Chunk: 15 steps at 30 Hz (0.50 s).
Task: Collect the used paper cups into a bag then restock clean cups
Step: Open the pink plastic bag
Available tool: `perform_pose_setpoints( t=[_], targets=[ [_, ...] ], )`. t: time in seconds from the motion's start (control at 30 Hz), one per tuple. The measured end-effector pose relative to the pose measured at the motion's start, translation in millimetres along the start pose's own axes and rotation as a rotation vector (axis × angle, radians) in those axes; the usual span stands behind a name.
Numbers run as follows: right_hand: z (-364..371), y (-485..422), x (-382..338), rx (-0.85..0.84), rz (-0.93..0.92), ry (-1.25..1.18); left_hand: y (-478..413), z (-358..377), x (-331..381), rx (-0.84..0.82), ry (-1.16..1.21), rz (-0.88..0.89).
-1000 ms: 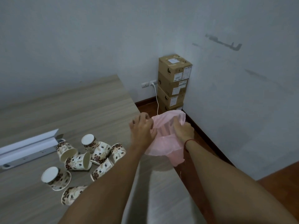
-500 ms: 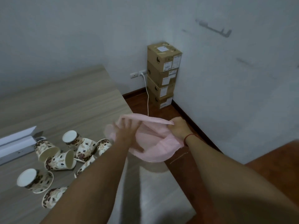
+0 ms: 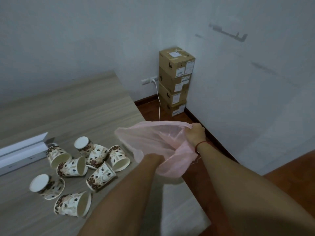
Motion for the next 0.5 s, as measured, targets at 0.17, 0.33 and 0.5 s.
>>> perform_pose_setpoints(
  t=[0.17, 0.33, 0.5],
  targets=[
    [-5, 7, 21, -0.007, 0.017, 0.057, -10, 11, -14, 0.097, 0.125, 0.025],
    [-9, 16, 15, 0.161, 0.162, -0.148, 17, -37, -24, 0.388, 0.375, 0.215],
    [-19, 24, -10, 0.294, 0.183, -0.289, 54, -71, -75, 0.854, 0.619, 0.161]
  ],
)
Point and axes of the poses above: each hand's wrist, its own y-axis away from the middle knuckle, its own z-axis out of the palm, x = y × z, the point moved 6 cm from there along -y, towards the middle knuckle, and after that the axes turned 3 degrees about -x, right-handed, at the moved point
